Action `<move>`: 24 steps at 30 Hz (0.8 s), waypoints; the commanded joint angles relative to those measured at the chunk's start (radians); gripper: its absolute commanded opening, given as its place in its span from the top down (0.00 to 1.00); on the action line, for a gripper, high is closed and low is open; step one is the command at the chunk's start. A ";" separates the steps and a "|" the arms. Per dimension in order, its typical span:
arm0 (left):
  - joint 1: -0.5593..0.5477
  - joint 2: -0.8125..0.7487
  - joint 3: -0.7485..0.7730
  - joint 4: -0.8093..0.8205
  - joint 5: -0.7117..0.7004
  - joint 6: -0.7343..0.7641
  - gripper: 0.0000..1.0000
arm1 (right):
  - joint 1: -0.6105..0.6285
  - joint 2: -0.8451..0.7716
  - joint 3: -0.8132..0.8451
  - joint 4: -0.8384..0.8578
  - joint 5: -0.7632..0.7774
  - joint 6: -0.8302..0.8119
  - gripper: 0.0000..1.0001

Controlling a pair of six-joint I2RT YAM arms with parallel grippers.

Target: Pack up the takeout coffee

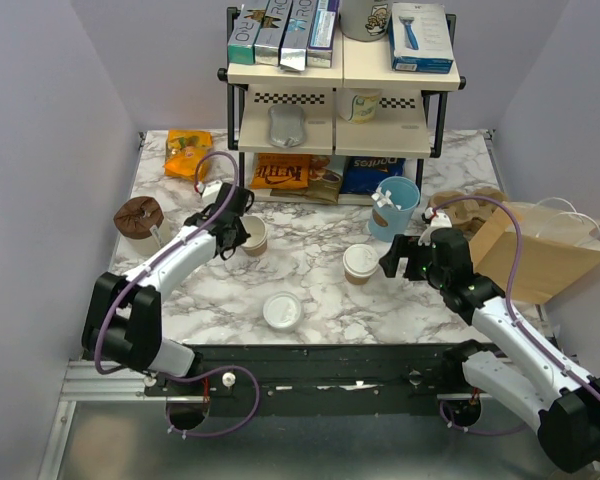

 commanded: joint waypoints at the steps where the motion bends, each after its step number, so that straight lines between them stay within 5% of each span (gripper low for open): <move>1: 0.086 0.067 0.076 -0.024 -0.136 0.042 0.83 | 0.005 -0.002 0.011 -0.023 0.038 -0.015 0.01; 14: 0.278 0.279 0.263 -0.058 -0.103 0.128 0.82 | 0.005 -0.005 0.016 -0.034 0.073 -0.015 0.01; 24: 0.284 0.260 0.323 -0.047 -0.044 0.141 0.44 | 0.003 0.001 0.019 -0.040 0.072 -0.019 0.01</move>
